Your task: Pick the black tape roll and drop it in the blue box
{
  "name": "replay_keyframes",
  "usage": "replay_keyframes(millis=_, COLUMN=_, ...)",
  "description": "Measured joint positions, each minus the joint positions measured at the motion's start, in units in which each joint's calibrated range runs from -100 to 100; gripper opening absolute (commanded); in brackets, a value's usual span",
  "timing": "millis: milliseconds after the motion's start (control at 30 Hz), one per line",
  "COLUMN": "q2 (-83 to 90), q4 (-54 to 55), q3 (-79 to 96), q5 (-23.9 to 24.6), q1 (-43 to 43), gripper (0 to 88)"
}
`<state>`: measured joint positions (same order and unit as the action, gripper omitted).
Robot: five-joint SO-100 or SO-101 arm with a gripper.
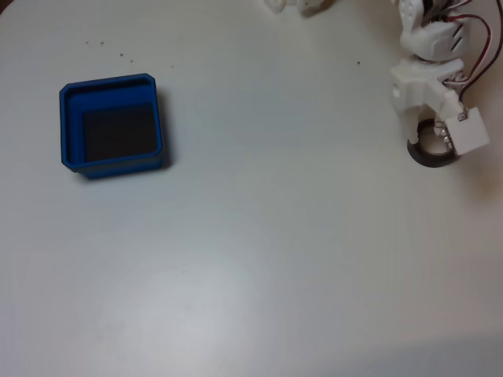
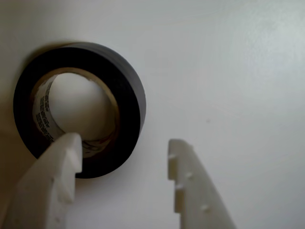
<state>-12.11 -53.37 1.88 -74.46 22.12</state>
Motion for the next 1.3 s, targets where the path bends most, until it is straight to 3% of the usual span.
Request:
replay_keyframes(millis=367, q2=0.0, q4=0.0, q3=0.0, q5=3.9, q1=0.0, gripper=16.7)
replay_keyframes(millis=1300, q2=-4.0, q4=-1.6, q3=0.0, q5=4.3, q1=1.5, gripper=16.8)
